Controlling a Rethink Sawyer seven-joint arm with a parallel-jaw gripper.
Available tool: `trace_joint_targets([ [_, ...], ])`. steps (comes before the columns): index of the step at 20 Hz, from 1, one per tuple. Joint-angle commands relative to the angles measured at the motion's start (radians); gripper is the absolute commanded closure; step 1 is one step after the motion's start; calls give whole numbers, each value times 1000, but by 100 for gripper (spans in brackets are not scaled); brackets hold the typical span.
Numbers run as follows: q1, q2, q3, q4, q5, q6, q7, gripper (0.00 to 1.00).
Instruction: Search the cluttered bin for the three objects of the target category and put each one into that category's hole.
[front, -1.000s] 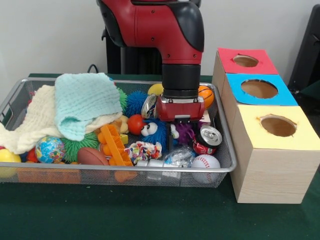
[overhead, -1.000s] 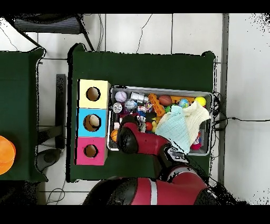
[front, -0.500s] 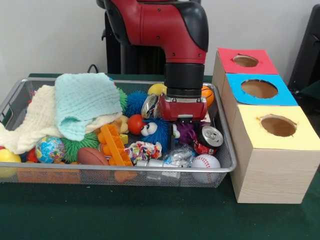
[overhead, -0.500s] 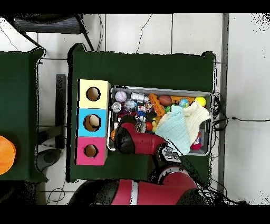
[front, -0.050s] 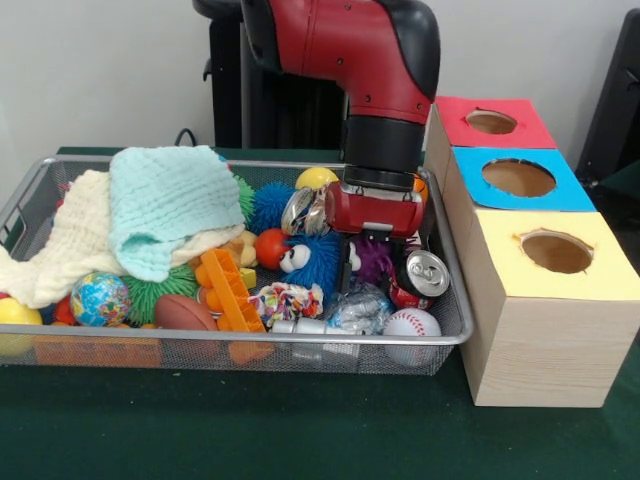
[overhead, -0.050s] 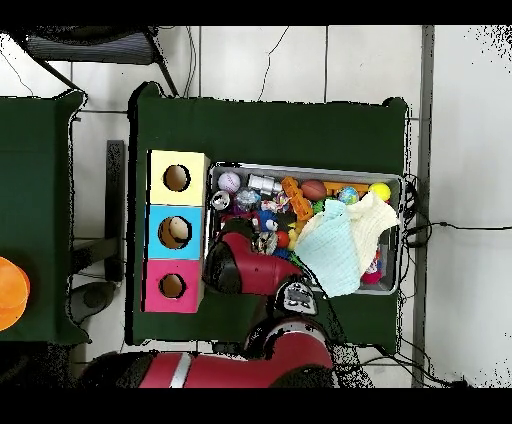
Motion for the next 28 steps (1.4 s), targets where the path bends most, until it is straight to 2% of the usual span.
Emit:
trace_joint_targets([
  [1,30,31,-78,-170,159,-116,164,0],
  [5,55,39,-109,-178,196,-93,160,0],
  [13,70,37,-118,-164,201,-100,184,0],
  [15,58,38,-102,-161,190,-76,193,0],
  [21,85,53,-127,-184,211,-9,156,0],
  [24,64,61,-105,-204,185,31,147,0],
  [28,16,76,-37,-235,122,119,128,0],
])
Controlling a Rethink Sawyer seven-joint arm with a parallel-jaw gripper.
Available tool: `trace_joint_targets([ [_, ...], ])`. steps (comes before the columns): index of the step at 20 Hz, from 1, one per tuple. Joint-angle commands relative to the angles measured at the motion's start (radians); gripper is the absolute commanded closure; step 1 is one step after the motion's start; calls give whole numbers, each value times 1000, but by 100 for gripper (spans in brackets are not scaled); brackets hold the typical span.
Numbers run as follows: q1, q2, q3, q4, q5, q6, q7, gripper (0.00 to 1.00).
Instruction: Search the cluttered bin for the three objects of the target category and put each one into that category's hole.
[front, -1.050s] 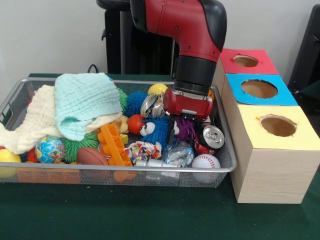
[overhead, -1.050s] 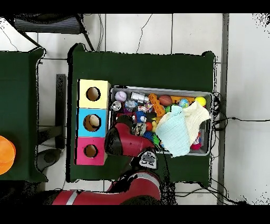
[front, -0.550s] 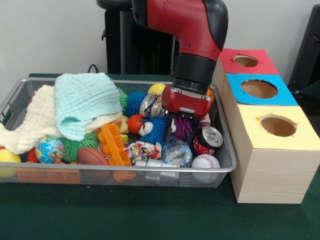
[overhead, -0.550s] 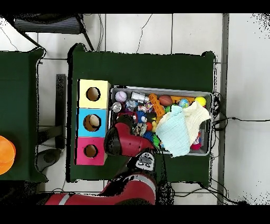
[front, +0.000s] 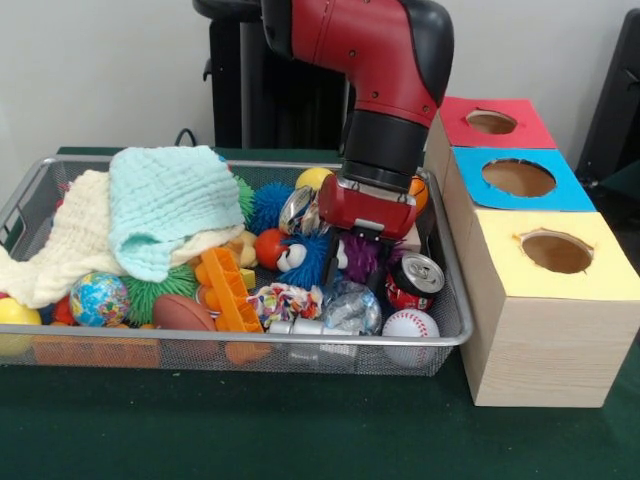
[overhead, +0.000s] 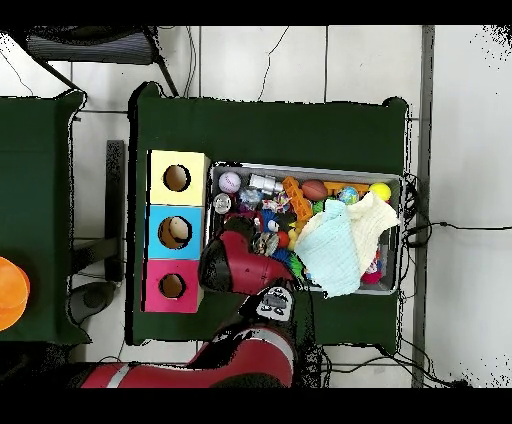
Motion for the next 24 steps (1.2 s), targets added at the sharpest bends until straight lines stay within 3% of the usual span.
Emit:
trace_joint_targets([
  [1,-91,46,87,-200,3,83,134,0],
  [14,-33,49,15,-264,10,173,102,0],
  [24,30,58,-71,-264,36,17,158,0],
])
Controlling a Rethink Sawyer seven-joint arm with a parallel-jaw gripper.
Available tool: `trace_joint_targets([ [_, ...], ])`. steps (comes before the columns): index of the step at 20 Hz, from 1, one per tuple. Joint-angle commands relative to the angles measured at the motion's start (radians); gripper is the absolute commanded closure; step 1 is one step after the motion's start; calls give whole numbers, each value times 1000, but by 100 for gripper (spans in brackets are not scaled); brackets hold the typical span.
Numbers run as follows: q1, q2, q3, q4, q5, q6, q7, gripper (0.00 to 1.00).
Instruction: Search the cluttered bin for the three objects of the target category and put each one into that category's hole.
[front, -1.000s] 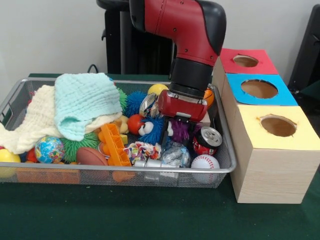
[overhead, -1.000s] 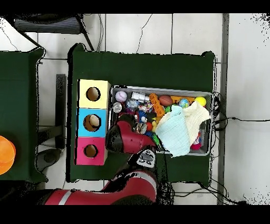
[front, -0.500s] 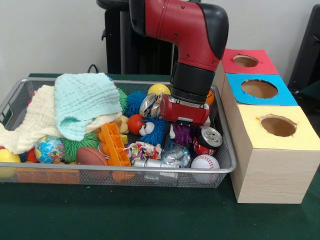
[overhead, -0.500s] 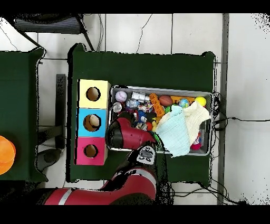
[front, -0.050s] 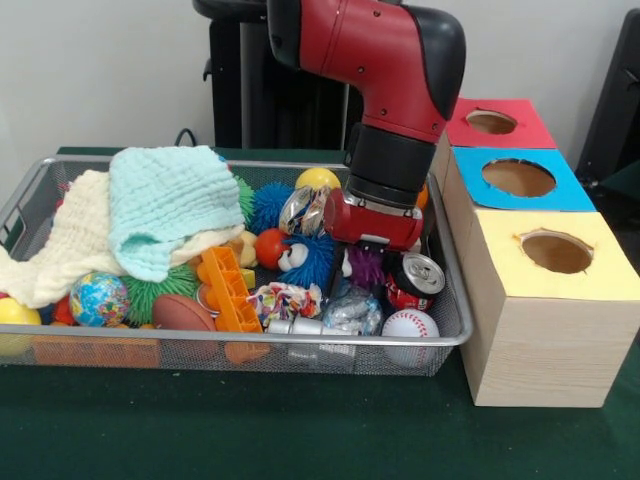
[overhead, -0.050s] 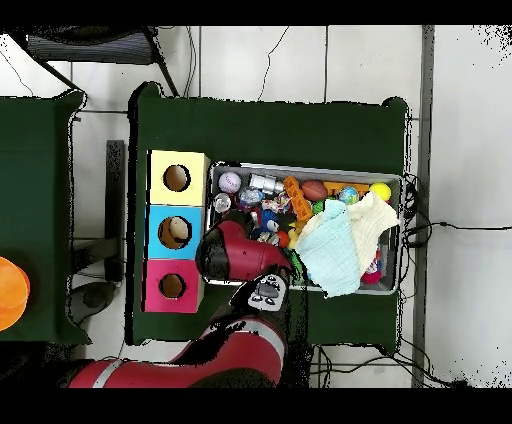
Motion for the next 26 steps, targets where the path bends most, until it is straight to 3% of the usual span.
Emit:
trace_joint_targets([
  [1,-7,29,-37,-170,34,-184,161,0],
  [9,-69,28,18,-234,-35,-24,102,0],
  [17,-85,52,45,-298,-70,7,108,0],
  [26,-41,47,-45,-321,-61,19,127,0],
])
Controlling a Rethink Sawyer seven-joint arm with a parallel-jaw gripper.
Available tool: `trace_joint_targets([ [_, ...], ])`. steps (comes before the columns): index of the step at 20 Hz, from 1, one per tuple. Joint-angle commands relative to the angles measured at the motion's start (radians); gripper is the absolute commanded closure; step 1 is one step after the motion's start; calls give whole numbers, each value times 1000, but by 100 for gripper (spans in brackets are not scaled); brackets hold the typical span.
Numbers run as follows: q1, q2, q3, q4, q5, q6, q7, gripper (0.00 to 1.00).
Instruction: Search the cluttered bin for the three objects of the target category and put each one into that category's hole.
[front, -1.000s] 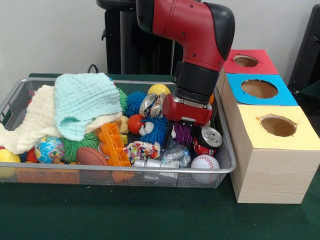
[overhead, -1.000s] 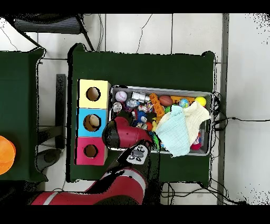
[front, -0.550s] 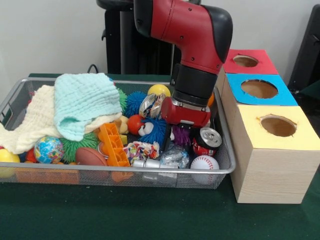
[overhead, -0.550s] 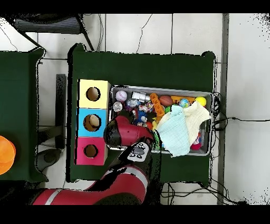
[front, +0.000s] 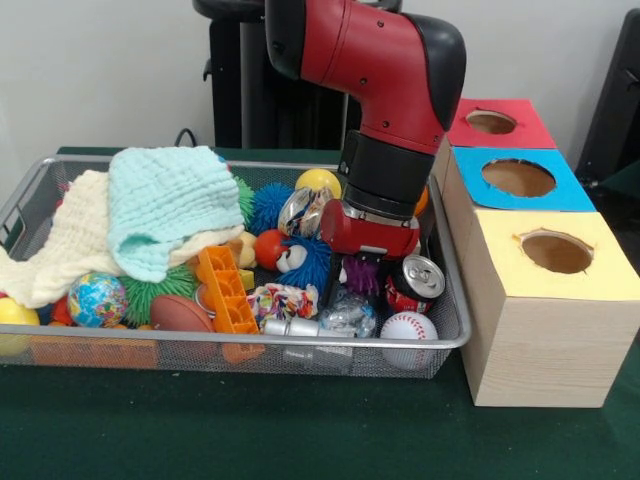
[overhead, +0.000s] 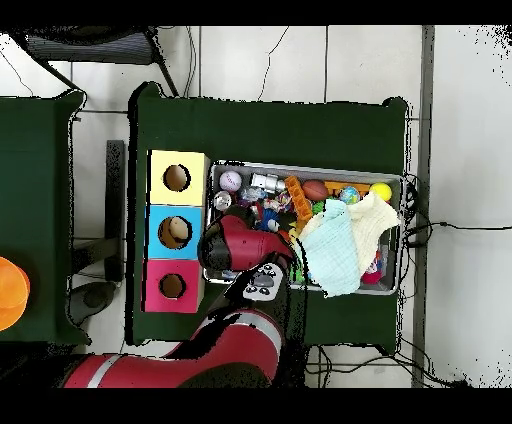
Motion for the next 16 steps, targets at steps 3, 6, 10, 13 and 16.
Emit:
trace_joint_targets([
  [3,-44,15,-28,-227,35,-67,136,0],
  [6,-50,8,-17,-213,38,-81,160,100],
  [10,-50,8,-15,-206,42,-94,172,100],
  [13,-49,7,-15,-202,48,-99,178,100],
  [16,-53,5,-10,-196,50,-107,186,100],
])
